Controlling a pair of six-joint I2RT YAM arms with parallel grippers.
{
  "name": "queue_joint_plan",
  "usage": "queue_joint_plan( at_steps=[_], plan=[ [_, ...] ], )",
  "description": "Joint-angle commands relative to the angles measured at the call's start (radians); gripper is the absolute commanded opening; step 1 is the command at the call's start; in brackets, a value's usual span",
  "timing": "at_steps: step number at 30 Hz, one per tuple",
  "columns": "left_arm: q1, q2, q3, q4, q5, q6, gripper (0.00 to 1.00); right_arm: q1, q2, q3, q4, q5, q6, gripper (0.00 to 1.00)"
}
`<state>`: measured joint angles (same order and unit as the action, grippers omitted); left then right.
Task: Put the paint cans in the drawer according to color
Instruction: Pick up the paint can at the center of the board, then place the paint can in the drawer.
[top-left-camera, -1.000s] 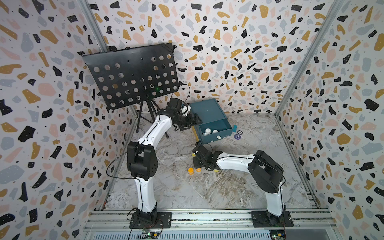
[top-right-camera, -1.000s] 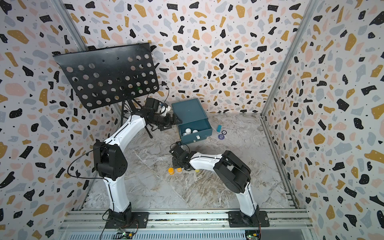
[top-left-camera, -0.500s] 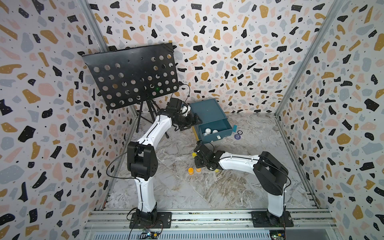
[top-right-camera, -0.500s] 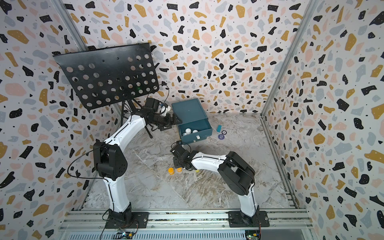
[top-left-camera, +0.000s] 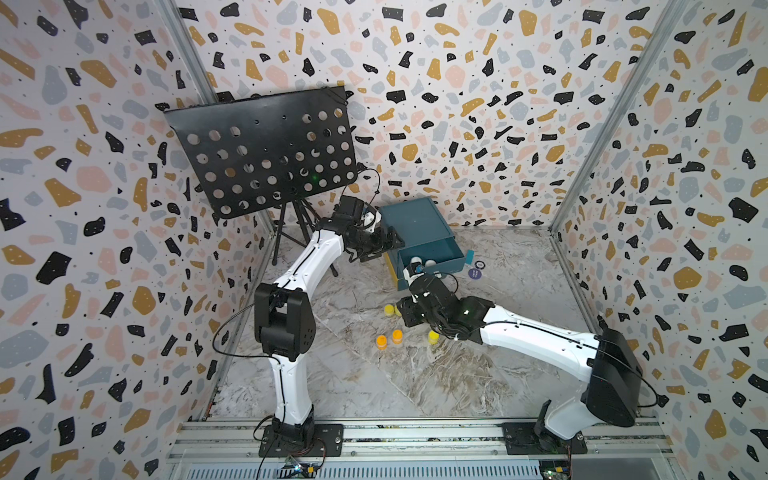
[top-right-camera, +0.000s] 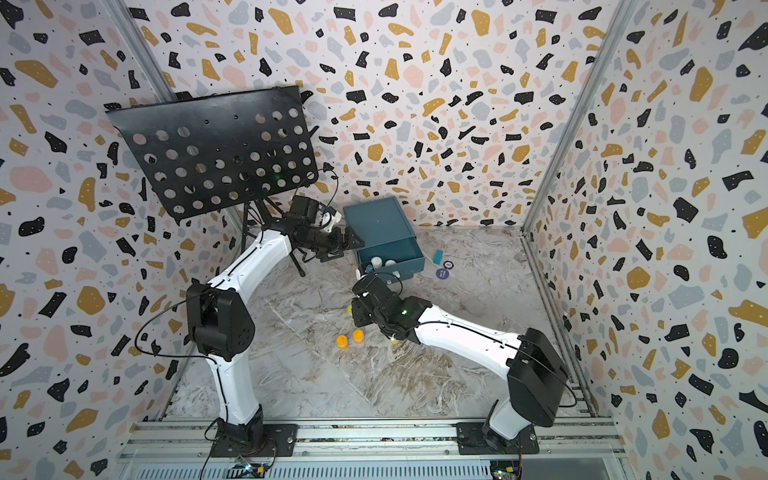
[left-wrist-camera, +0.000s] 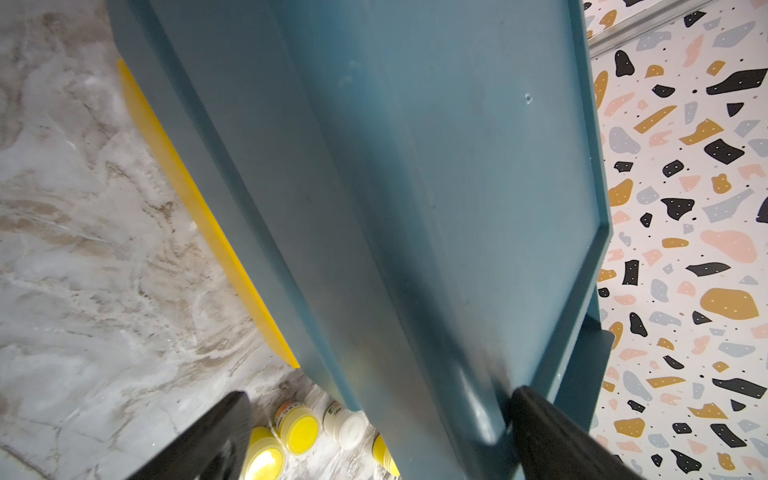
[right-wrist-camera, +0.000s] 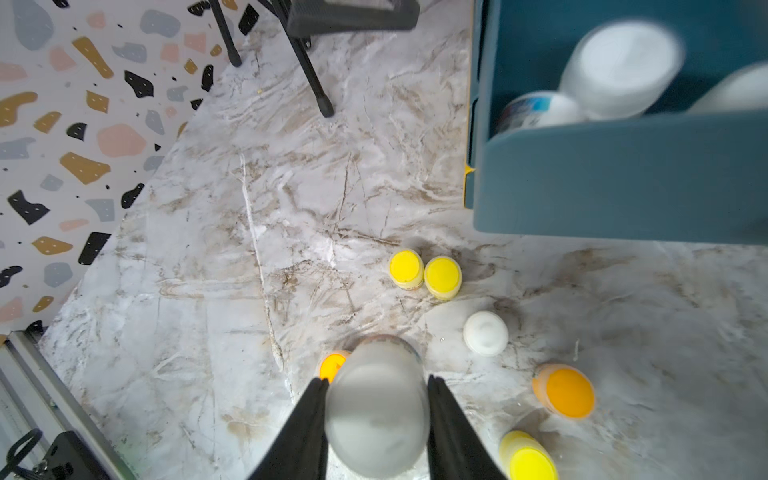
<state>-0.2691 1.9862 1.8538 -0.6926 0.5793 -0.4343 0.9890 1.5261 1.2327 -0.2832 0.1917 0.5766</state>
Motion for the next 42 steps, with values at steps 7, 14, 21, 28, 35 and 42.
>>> queue_joint_plan(
  at_steps=[7,14,21,28,35,42],
  plan=[
    [0.005,0.012,-0.022,-0.025,-0.026,0.009,1.00,0.002,-0.159,0.101,-0.220,0.198,-0.124,0.20],
    [0.006,0.008,-0.023,-0.027,-0.022,0.009,1.00,-0.042,-0.150,0.237,-0.313,0.249,-0.192,0.21],
    [0.005,0.011,-0.022,-0.027,-0.018,0.011,1.00,-0.204,-0.075,0.368,-0.384,0.157,-0.223,0.21],
    [0.005,0.010,-0.020,-0.030,-0.019,0.012,1.00,-0.354,0.057,0.514,-0.483,0.010,-0.232,0.22],
    [0.005,0.013,-0.019,-0.030,-0.021,0.013,1.00,-0.396,0.173,0.585,-0.498,-0.076,-0.233,0.22],
    [0.006,0.014,-0.015,-0.035,-0.019,0.016,1.00,-0.411,0.245,0.606,-0.489,-0.094,-0.231,0.22]
  ],
)
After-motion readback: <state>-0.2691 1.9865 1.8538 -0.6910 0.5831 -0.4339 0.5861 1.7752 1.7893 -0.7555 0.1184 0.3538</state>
